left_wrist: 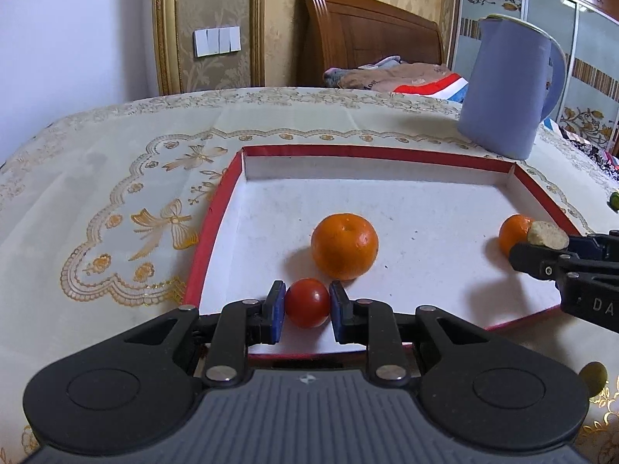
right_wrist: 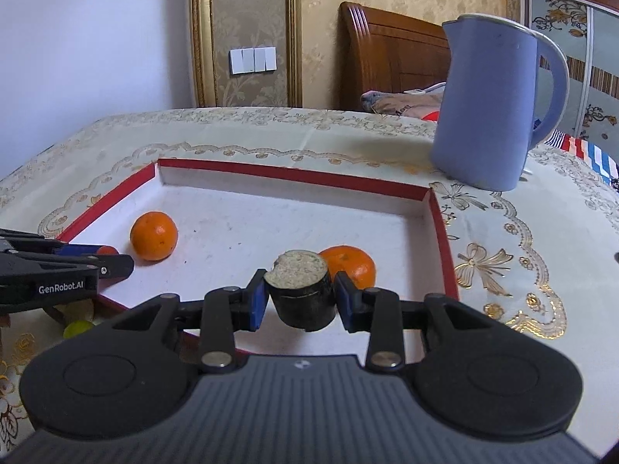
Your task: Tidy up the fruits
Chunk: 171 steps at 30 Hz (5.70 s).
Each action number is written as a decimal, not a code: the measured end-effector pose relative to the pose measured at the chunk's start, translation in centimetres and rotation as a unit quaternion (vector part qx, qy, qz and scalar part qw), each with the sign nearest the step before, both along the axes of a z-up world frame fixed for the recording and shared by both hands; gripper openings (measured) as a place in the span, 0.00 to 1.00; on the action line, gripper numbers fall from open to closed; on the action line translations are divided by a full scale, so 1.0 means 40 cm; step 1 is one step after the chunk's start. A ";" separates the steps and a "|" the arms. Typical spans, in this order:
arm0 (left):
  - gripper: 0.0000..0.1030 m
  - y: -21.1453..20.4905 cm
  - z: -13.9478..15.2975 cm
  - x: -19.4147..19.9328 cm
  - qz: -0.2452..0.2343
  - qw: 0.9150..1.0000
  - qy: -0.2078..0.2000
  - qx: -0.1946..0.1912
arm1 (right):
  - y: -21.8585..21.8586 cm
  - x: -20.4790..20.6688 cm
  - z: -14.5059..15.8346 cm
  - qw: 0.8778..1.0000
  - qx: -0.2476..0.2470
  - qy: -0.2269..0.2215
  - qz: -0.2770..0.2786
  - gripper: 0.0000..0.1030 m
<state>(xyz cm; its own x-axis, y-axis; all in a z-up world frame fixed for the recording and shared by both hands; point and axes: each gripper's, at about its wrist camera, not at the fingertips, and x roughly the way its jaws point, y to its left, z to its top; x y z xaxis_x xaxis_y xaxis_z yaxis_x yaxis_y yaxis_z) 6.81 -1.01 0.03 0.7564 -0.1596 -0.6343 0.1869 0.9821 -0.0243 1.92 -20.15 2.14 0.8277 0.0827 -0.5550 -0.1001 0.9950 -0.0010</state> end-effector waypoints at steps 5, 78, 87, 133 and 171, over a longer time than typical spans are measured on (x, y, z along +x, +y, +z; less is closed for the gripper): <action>0.23 -0.003 -0.003 0.008 0.003 1.000 -0.006 0.003 | 0.001 0.005 -0.004 1.000 0.002 -0.005 -0.003 0.34; 0.88 0.114 -0.006 -0.165 0.027 0.995 -0.063 -0.077 | -0.178 -0.279 -0.026 0.991 0.074 -0.083 -0.074 0.92; 0.88 0.115 -0.006 -0.166 0.023 0.994 -0.064 -0.082 | -0.133 -0.307 -0.045 0.999 0.032 -0.037 -0.025 0.70; 0.65 0.066 -0.027 -0.149 -0.011 1.000 -0.019 0.004 | -0.060 -0.214 -0.064 1.000 0.026 0.006 0.013 0.29; 0.33 0.002 -0.023 -0.163 0.015 0.996 -0.044 0.072 | -0.060 -0.215 -0.063 1.000 0.025 0.005 0.012 0.28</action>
